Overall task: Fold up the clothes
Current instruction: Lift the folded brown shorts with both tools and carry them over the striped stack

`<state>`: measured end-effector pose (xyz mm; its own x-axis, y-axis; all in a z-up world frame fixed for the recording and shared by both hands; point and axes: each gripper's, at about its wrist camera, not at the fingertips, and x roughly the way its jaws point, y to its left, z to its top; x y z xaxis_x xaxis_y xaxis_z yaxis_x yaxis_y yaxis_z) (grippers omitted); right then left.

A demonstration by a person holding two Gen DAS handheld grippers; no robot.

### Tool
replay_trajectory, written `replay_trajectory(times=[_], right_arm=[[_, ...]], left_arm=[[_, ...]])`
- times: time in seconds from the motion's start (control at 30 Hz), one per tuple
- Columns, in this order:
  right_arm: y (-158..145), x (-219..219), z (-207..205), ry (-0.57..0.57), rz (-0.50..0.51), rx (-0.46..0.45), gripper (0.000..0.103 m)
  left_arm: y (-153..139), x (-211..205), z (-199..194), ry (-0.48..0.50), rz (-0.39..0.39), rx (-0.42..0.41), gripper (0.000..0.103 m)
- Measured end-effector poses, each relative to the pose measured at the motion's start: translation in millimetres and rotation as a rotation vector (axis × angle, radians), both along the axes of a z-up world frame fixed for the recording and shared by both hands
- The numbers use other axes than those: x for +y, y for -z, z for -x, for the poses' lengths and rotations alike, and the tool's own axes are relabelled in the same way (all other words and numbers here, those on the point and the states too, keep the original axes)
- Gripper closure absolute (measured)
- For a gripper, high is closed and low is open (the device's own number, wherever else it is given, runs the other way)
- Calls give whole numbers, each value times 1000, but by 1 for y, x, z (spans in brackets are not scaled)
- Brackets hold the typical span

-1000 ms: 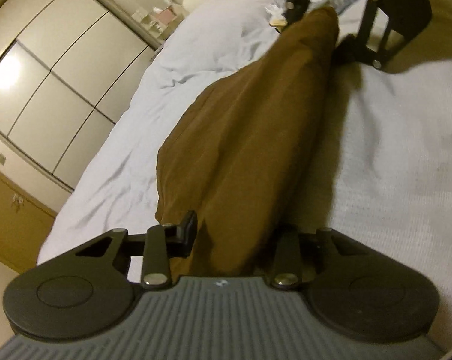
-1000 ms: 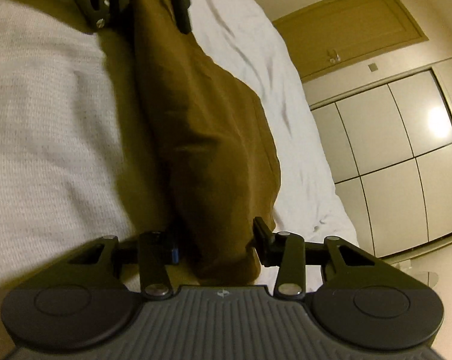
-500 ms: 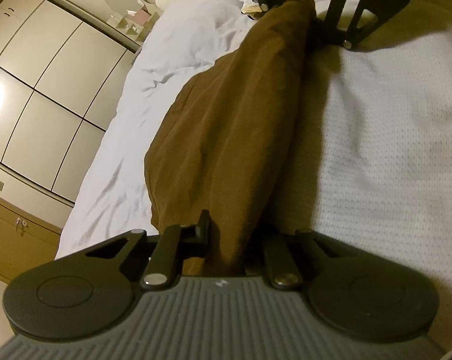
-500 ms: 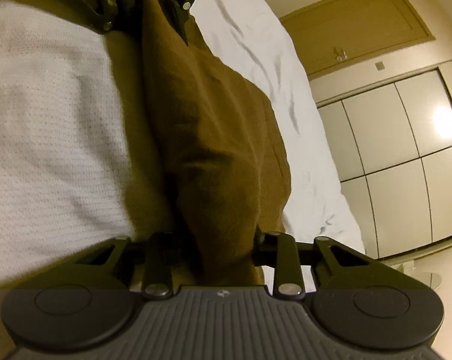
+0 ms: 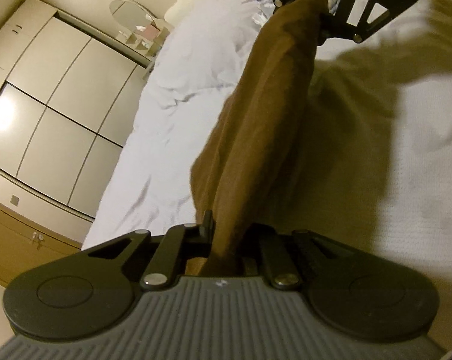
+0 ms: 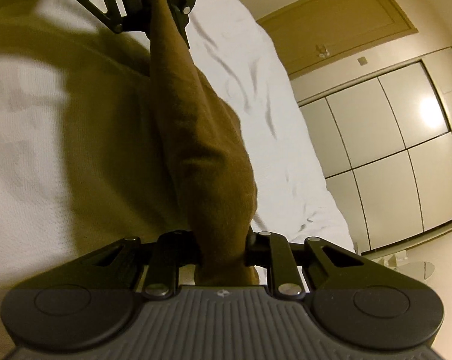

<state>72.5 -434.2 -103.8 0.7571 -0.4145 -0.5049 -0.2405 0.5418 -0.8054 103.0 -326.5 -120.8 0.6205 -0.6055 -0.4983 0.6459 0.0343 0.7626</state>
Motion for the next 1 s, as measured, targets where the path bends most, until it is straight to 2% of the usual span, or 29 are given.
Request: replay_trajectory(times=[0.3, 0.53, 0.8, 1.0], right_arm=[[-40, 15, 24, 33, 4, -50, 84], [-71, 29, 67, 76, -6, -92, 84], [-107, 34, 125, 150, -33, -155, 85], [-114, 34, 169, 194, -30, -154, 85]], left_arm=[[-36, 13, 28, 59, 44, -45, 96], [-68, 16, 60, 139, 68, -90, 96], [-83, 1, 102, 248, 75, -120, 96], [-86, -14, 127, 319, 72, -128, 96]])
